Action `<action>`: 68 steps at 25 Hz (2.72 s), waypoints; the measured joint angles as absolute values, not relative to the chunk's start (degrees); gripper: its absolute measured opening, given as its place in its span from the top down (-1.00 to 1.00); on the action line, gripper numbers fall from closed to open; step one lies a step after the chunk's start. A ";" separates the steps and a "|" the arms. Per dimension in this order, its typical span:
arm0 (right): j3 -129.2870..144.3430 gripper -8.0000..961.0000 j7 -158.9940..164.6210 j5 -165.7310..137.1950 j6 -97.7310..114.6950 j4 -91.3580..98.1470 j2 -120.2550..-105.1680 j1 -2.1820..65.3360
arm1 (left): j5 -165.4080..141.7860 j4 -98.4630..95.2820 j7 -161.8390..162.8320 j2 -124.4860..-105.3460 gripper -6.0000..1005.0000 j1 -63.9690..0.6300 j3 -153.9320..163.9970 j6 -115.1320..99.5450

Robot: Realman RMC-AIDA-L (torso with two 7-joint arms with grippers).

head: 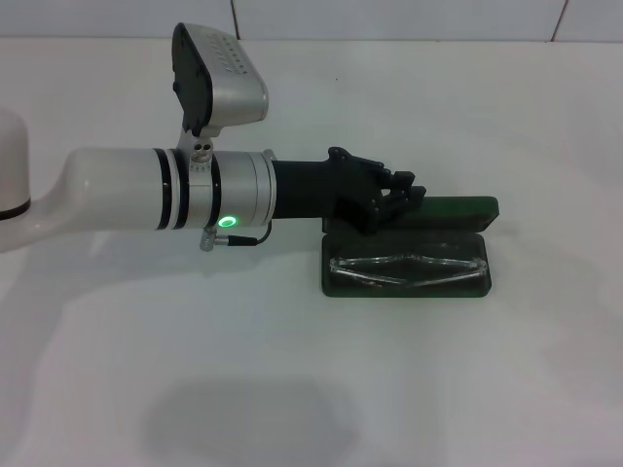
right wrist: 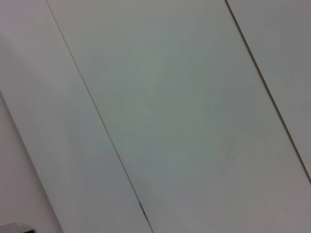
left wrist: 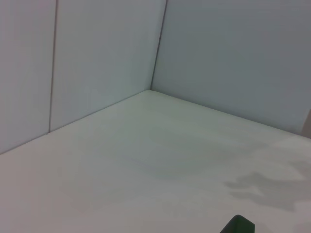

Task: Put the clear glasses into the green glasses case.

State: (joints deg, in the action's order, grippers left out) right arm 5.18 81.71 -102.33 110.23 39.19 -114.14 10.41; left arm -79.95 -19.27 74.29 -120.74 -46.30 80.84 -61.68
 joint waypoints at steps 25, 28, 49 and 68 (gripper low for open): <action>5.27 0.53 81.20 -103.33 109.03 37.79 -114.31 11.20 | -79.61 -19.26 73.93 -120.75 0.68 -45.96 84.82 -62.01; 5.27 0.53 81.20 -103.47 109.03 37.79 -114.31 11.18 | -78.63 -19.30 73.59 -120.75 0.68 -45.94 86.70 -62.04; 5.27 0.53 81.21 -103.80 109.01 37.72 -114.31 11.32 | -74.09 -20.34 71.39 -120.75 0.68 -43.23 94.33 -63.13; 25.01 0.50 72.16 -109.72 109.66 37.75 -115.38 15.56 | -74.92 -30.63 75.01 -112.18 0.66 -34.03 82.47 -92.52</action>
